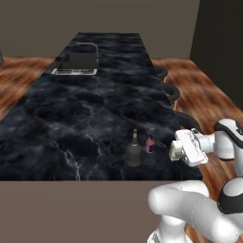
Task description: Move the drinks to the dining counter.
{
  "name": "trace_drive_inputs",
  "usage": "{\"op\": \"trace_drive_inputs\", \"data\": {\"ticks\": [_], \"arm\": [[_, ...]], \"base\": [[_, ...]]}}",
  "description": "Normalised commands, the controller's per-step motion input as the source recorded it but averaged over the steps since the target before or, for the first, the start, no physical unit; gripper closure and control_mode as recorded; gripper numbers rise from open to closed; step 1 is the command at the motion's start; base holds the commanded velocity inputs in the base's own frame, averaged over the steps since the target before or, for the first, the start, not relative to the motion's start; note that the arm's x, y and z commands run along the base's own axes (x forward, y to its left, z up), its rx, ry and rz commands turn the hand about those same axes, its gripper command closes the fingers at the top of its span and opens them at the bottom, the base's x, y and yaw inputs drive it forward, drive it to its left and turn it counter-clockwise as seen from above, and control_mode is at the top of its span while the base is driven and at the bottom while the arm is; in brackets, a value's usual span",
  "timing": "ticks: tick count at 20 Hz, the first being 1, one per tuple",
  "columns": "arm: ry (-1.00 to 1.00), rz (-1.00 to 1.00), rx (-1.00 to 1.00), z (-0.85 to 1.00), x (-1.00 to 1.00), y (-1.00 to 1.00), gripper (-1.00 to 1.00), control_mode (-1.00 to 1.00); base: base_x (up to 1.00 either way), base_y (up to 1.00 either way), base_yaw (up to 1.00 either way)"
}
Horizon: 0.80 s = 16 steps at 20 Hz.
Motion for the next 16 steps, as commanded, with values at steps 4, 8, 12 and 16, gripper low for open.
{"op": "trace_drive_inputs", "data": {"ticks": [4,8,12,16], "arm": [[0.00,-0.03,0.00,-0.01,0.12,0.00,1.00,-1.00],[0.00,-0.03,0.00,-0.06,0.16,0.00,1.00,-1.00],[0.00,-0.04,0.00,-0.15,0.10,0.00,1.00,-1.00],[0.00,-0.05,0.00,-0.21,0.12,-0.08,1.00,-1.00]], "base": [[0.00,0.00,0.00],[0.00,0.00,0.00],[0.00,0.00,0.00],[0.00,0.00,0.00]]}}
